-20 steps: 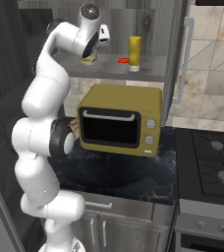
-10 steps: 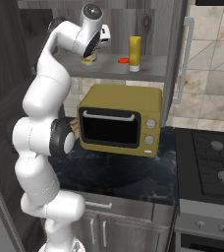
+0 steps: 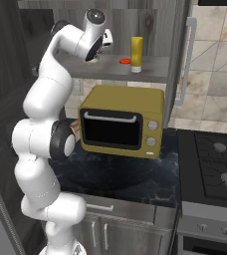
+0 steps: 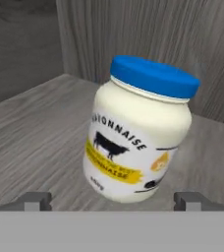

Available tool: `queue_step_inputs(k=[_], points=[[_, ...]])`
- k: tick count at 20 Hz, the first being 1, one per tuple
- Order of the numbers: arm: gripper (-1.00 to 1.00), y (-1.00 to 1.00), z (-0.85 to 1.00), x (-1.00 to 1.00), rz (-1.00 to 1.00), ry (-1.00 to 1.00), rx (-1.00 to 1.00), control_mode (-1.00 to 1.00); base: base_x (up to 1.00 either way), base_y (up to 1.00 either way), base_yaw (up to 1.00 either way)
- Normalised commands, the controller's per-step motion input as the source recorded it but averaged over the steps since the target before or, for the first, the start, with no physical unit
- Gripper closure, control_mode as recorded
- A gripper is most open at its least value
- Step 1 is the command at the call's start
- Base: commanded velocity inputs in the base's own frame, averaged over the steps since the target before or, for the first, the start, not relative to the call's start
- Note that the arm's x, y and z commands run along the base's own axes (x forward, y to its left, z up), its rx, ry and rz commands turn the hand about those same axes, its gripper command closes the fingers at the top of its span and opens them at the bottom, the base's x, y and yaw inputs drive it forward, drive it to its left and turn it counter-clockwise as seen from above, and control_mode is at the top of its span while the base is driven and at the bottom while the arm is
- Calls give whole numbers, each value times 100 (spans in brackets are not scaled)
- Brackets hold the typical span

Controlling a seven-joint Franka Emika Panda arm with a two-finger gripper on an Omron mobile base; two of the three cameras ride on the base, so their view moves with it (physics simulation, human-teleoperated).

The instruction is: Pick the mustard and mayonnaise from the counter and place them in the cabinet.

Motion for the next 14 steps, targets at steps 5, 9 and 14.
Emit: queue_step_inputs(k=[5,9,14], points=[[-100,0,-13,2,2,0,0,-100,0,0,0],[-100,0,0,-30,1,-3,0,-100,0,0,0],[-100,0,0,-68,0,-5,0,-100,0,0,0]])
